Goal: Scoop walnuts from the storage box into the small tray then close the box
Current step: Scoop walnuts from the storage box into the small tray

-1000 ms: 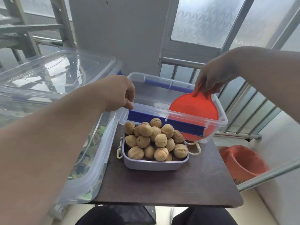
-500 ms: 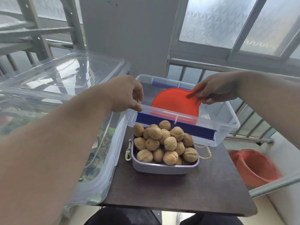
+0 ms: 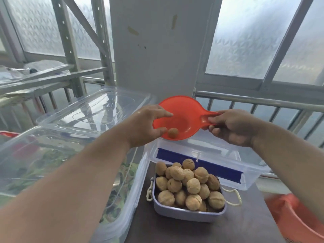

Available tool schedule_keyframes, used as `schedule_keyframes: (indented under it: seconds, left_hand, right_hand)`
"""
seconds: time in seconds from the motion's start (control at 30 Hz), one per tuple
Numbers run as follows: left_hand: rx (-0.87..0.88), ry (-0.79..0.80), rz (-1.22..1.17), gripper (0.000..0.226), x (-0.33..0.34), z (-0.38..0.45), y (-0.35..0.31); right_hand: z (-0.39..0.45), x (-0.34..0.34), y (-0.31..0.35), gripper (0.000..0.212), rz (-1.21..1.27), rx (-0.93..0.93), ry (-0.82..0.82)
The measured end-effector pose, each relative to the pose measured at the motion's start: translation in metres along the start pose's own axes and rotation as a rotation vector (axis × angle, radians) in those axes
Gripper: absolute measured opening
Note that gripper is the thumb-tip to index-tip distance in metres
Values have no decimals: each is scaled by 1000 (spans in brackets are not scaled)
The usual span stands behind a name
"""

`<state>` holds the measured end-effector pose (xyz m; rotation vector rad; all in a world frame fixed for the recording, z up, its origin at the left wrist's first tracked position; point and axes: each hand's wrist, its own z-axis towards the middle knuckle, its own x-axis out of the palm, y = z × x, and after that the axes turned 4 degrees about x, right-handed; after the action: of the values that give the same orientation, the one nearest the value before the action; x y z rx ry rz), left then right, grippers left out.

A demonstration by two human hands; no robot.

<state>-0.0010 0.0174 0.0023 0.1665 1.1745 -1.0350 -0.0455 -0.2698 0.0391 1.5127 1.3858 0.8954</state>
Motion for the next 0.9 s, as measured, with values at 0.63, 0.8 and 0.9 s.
schedule_keyframes:
  seconds: [0.63,0.8,0.9]
  left_hand:
    - [81,248,-42,25,-4,-13,-103]
    - [100,165,-167,19,1,-30,-114]
    - [85,128,-167,15,4,-37,-116]
  right_hand:
    - [-134,-20,-66,21,297,-114,-15]
    - [-138,-26,-77,22,302,-150,-102]
    - [-137,-28,-82,22,265,-195,-184]
